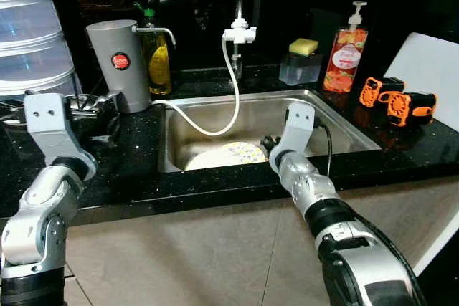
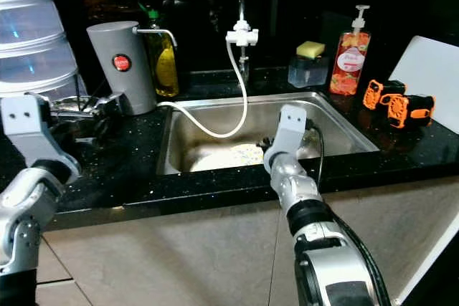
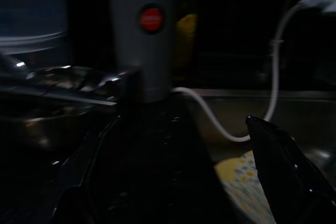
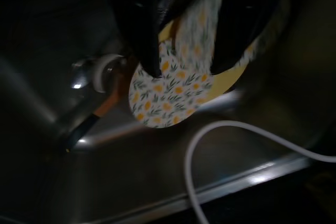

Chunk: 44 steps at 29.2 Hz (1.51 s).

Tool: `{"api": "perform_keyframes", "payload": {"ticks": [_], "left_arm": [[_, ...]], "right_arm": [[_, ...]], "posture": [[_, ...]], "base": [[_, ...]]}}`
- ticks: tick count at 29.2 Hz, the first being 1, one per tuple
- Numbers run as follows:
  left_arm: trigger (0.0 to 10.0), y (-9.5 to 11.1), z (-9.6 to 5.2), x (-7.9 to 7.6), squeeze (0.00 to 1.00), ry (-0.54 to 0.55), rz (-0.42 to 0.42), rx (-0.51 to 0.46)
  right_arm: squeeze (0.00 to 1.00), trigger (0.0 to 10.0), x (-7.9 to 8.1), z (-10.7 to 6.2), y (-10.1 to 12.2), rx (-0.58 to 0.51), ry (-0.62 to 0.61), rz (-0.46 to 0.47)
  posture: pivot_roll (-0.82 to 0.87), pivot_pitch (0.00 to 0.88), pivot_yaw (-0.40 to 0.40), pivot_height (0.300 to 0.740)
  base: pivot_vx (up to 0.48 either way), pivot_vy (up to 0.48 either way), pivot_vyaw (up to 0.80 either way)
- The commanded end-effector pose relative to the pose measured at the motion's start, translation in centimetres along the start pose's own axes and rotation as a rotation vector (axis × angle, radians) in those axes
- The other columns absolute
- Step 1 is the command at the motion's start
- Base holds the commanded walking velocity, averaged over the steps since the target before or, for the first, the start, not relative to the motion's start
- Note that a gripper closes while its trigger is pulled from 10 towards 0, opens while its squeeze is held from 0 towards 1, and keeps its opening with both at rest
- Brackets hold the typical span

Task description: Kitchen organization

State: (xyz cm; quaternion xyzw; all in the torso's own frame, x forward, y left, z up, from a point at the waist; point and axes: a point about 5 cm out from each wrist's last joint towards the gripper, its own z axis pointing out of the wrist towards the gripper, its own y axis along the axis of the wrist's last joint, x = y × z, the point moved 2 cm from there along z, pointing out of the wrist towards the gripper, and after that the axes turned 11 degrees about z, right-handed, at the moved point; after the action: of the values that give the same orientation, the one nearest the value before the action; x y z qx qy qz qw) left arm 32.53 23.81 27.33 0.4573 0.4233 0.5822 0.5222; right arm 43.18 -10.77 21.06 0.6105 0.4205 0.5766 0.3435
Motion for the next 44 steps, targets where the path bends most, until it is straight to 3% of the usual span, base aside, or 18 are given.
{"api": "perform_keyframes", "payload": {"ticks": [1,8,11,16,19,20,21,24,25,27,28,32,38,39,40,41,42,44], "left_arm": [[10.0,0.0,0.0,-0.2,0.0,0.003,0.0,-0.004],[10.0,0.1,0.3,-0.5,0.0,0.0,-0.003,-0.008],[10.0,0.1,0.3,-0.5,0.0,0.004,-0.003,-0.007],[10.0,0.0,0.4,-0.8,0.0,0.017,0.001,-0.004],[10.0,-0.2,0.2,-1.0,0.0,0.005,0.03,-0.002],[10.0,-0.2,0.1,-1.1,0.0,-0.002,0.044,-0.007],[10.0,-0.2,0.1,-1.1,0.0,-0.002,0.044,-0.007],[10.0,0.4,-0.4,-1.3,0.0,-0.002,0.102,-0.047],[10.0,0.4,-0.4,-1.3,0.0,-0.002,0.102,-0.047],[10.0,0.7,-0.6,-1.5,0.0,-0.003,0.15,-0.069],[10.0,0.7,-0.6,-1.5,0.0,-0.003,0.15,-0.069],[10.0,0.4,-1.1,-2.4,0.0,-0.032,0.187,-0.084],[10.0,-0.1,-1.9,-5.1,0.0,-0.175,0.18,-0.08],[10.0,-0.9,-3.0,-7.3,0.0,-0.278,0.176,-0.065],[10.0,-1.3,-3.6,-8.2,0.0,-0.324,0.182,-0.056],[10.0,-1.3,-3.6,-8.2,0.0,-0.324,0.182,-0.056],[10.0,-2.2,-4.9,-9.6,0.0,-0.39,0.203,-0.036],[10.0,-2.9,-5.8,-10.4,0.0,-0.428,0.224,-0.016]], "right_arm": [[0.0,10.0,0.9,-0.1,1.8,-0.073,0.037,0.02],[0.0,10.0,0.2,-0.9,6.3,-0.292,0.029,0.069],[0.0,10.0,-0.1,-1.2,6.9,-0.327,0.029,0.064],[0.0,10.0,-2.2,-2.1,8.1,-0.415,-0.039,-0.002],[0.0,10.0,-5.2,-2.9,8.5,-0.458,-0.143,-0.053],[0.0,10.0,-6.5,-3.4,8.7,-0.475,-0.186,-0.072],[0.0,10.0,-6.5,-3.4,8.7,-0.475,-0.186,-0.072],[0.0,10.0,-10.7,-4.7,9.1,-0.505,-0.326,-0.11],[0.0,10.0,-10.7,-4.7,9.1,-0.505,-0.326,-0.11],[0.0,10.0,-12.9,-5.6,9.2,-0.518,-0.401,-0.153],[0.0,10.0,-12.9,-5.6,9.2,-0.518,-0.401,-0.153],[0.0,10.0,-16.5,-7.3,8.0,-0.505,-0.548,-0.257],[0.0,10.0,-19.6,-8.5,5.9,-0.434,-0.697,-0.312],[0.0,10.0,-21.2,-9.1,4.3,-0.38,-0.765,-0.326],[0.0,10.0,-22.0,-9.4,3.5,-0.351,-0.793,-0.33],[0.0,10.0,-22.0,-9.4,3.5,-0.351,-0.793,-0.33],[0.0,10.0,-23.1,-9.9,2.1,-0.299,-0.828,-0.342],[0.0,10.0,-23.7,-10.2,1.0,-0.255,-0.845,-0.344]], "posture": [[0.16,0.0,0.0,0.74],[0.14,0.0,0.0,0.74],[0.14,0.0,0.0,0.74],[0.13,0.0,0.0,0.74],[0.13,0.0,0.0,0.74],[0.13,0.046,-0.031,0.74],[0.13,0.046,-0.031,0.74],[0.13,0.052,-0.022,0.74],[0.13,0.052,-0.022,0.74],[0.13,0.053,-0.022,0.74],[0.13,0.053,-0.022,0.74],[0.12,0.053,-0.02,0.74],[0.12,0.054,-0.02,0.74],[0.12,0.056,-0.02,0.74],[0.12,0.056,-0.02,0.74],[0.12,0.056,-0.02,0.74],[0.12,0.059,-0.021,0.74],[0.13,0.06,-0.022,0.74]], "base": [[0.0,0.0,0.0],[0.0,0.0,0.0],[0.0,0.0,0.0],[0.0,0.0,0.0],[0.0,0.0,0.0],[0.0,0.0,0.0],[0.0,0.0,0.0],[0.0,0.0,0.0],[0.0,0.0,0.0],[0.0,0.0,0.0],[0.0,0.0,0.0],[0.0,0.0,0.0],[0.0,0.0,0.0],[0.0,0.0,0.0],[0.0,0.0,0.0],[0.0,0.0,0.0],[0.0,0.0,0.0],[0.0,0.0,0.0]]}}
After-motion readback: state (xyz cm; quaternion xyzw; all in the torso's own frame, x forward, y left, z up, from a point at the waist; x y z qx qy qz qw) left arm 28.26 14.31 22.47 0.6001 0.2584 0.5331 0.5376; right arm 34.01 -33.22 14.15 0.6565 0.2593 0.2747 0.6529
